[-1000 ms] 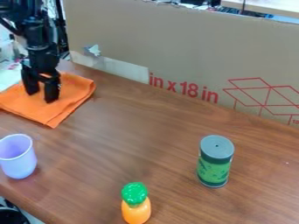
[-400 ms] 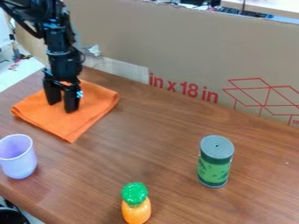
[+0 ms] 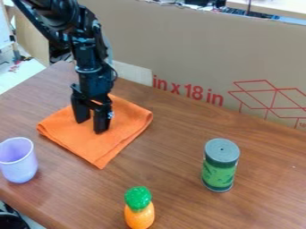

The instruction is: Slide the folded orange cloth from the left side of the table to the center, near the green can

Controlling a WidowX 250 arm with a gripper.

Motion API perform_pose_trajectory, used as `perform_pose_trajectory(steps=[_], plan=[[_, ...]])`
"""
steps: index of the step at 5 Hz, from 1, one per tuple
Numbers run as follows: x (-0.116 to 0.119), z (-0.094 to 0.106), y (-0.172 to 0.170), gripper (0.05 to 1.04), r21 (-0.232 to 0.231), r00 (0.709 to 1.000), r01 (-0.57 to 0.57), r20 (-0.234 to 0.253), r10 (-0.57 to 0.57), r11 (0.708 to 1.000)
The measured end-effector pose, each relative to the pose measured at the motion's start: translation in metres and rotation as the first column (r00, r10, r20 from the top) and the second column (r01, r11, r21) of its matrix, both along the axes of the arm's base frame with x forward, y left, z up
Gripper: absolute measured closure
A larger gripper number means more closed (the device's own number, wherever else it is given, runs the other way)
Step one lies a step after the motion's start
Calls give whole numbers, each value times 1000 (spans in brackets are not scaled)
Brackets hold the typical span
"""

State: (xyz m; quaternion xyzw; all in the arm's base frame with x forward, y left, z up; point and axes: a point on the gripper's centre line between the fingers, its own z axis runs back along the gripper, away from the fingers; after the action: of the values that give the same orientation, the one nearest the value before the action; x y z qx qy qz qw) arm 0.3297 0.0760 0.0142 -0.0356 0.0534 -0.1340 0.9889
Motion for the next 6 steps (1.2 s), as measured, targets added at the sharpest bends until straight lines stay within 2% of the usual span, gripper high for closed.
perform_pose_trajectory(steps=[2, 3, 4, 5, 6], plan=[[2, -6, -25, 79, -74, 986, -101, 122, 110, 992], [5, -4, -37, 79, -150, 980, -134, 127, 154, 980], [3, 3, -52, 79, -177, 996, -54, 54, 64, 983], [5, 10, -68, 80, -131, 998, 56, 22, -53, 990], [5, 17, -65, 81, -88, 995, 103, -9, -104, 991]])
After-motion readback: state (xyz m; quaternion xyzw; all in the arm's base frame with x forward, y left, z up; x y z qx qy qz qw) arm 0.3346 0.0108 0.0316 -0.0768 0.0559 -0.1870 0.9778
